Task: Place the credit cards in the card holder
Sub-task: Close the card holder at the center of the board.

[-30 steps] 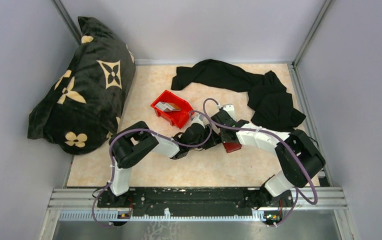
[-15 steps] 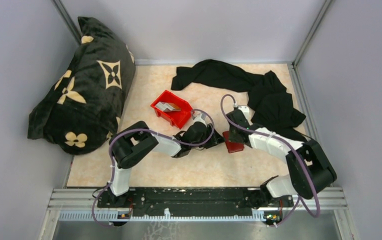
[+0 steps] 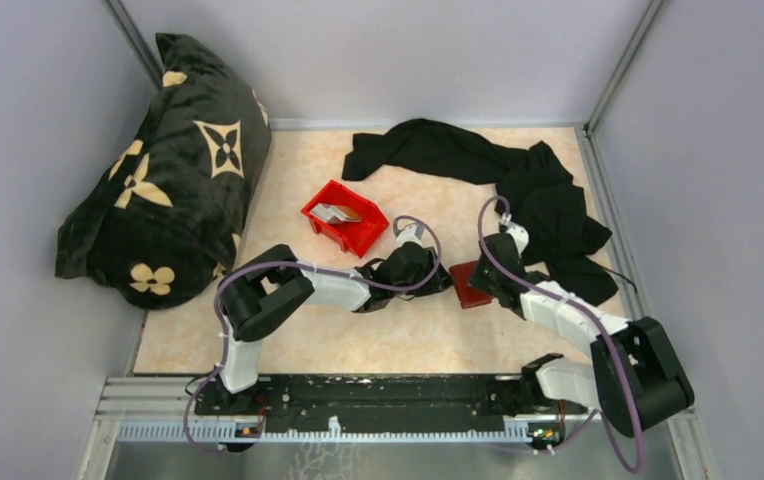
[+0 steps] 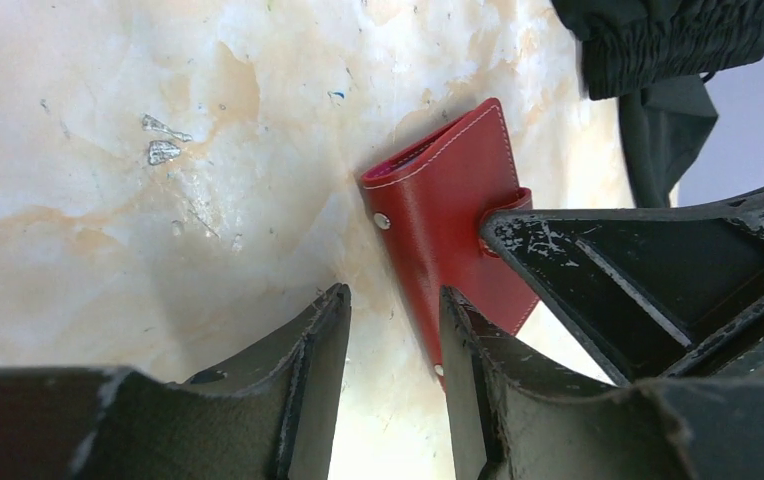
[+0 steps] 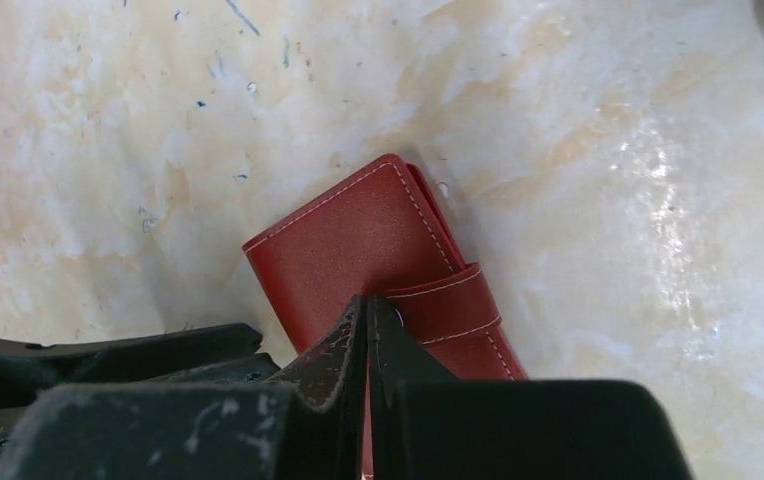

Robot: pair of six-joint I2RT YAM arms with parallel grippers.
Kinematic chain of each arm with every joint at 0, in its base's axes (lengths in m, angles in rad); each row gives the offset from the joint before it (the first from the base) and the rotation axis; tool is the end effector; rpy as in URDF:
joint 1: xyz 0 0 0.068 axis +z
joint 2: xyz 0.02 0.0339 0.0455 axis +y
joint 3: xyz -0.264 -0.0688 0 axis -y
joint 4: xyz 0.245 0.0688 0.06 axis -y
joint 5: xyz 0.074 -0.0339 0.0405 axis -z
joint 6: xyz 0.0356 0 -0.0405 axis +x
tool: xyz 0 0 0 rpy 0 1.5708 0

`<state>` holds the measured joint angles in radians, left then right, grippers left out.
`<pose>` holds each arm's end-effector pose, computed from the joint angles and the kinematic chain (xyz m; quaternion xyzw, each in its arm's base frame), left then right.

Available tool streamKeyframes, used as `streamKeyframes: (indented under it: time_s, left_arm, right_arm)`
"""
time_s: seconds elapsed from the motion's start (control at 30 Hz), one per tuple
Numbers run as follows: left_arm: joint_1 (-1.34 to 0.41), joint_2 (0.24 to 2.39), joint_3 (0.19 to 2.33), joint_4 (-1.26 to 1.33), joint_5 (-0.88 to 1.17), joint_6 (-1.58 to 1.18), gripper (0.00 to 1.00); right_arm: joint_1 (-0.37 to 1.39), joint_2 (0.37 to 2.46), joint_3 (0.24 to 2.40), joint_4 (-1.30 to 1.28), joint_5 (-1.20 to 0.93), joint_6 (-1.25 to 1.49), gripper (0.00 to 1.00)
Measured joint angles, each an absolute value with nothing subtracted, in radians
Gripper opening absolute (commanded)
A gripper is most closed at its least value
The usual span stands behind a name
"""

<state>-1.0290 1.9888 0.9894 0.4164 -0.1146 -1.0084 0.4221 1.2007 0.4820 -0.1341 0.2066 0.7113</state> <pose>0.2105 -0.3418 0.1209 -0.0181 0.8793 -0.3765 0.2912 0.2037 0.0835 0.1615 0.1700 0.9163 0.1062 0.3467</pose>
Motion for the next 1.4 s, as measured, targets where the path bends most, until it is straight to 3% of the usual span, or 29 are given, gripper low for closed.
streamKeyframes:
  time_s: [0.7,1.4]
  left_arm:
    - [-1.078,1.973,1.159,0.063,-0.212,-0.827,0.5]
    - [-1.1,2.031,1.27,0.015,-0.216,-0.778,0.6]
  right_arm:
    - [0.337,1.09,0.332,-0.005,0.146,0.927,0.0]
    - [0.324,1.051,0.301,0.003,0.148,0.985,0.0]
